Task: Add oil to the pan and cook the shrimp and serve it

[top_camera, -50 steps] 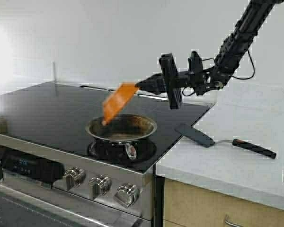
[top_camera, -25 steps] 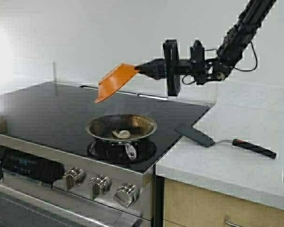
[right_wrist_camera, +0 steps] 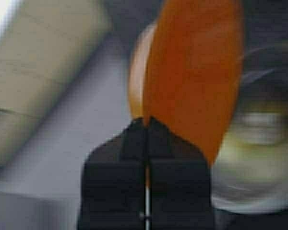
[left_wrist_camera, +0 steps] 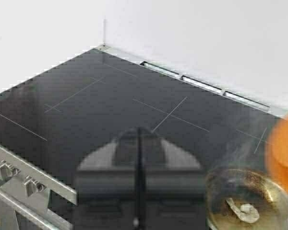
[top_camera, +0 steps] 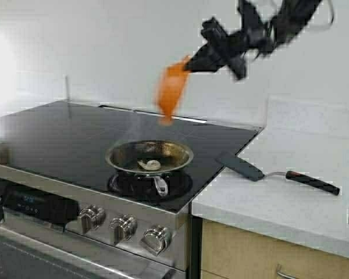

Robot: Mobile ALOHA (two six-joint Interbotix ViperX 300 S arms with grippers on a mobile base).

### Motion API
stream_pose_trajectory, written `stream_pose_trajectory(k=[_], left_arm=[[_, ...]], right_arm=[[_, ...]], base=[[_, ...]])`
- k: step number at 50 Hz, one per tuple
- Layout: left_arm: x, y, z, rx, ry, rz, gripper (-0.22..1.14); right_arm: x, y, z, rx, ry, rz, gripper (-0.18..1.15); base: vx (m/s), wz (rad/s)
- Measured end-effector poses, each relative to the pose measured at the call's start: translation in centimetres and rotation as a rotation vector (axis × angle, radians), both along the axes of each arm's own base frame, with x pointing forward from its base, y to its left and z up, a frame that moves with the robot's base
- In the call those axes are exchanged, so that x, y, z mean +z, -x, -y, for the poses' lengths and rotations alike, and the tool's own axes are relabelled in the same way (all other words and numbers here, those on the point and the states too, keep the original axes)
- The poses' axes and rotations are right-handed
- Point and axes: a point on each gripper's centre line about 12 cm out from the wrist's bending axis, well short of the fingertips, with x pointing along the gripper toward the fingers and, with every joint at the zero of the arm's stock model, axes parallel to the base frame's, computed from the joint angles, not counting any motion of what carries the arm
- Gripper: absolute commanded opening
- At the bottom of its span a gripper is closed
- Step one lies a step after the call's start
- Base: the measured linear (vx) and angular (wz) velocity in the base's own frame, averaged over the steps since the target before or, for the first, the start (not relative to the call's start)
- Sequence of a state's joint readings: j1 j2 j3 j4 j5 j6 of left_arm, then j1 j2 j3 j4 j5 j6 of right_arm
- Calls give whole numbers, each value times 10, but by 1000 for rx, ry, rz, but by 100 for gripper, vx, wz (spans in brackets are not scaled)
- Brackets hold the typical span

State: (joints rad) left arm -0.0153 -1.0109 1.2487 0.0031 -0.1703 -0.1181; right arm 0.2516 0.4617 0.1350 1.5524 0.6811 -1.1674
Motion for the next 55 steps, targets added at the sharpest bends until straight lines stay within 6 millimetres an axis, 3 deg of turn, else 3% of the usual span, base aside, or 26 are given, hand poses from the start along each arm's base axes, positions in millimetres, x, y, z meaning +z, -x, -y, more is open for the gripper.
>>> stream_pose_trajectory(k=[9, 22, 30, 39, 48, 55], left_arm=[[0, 0, 0, -1, 2, 2, 3], [0, 0, 0, 0, 2, 0, 3], [0, 0, 0, 0, 2, -2, 3], [0, 0, 0, 0, 2, -2, 3], [0, 0, 0, 0, 2, -2, 3], [0, 0, 0, 0, 2, -2, 3]], right_arm=[[38, 15, 26, -18, 297, 104, 5], [65, 30, 68, -73, 692, 137, 5], [62, 33, 106, -133, 993, 77, 5], [63, 29, 176, -206, 1363, 80, 5], [43, 34, 246, -283, 1421, -55, 5], [24, 44, 286, -325, 1424, -157, 5]], base=[[0, 0], [0, 0], [0, 0], [0, 0], [0, 0], [0, 0]])
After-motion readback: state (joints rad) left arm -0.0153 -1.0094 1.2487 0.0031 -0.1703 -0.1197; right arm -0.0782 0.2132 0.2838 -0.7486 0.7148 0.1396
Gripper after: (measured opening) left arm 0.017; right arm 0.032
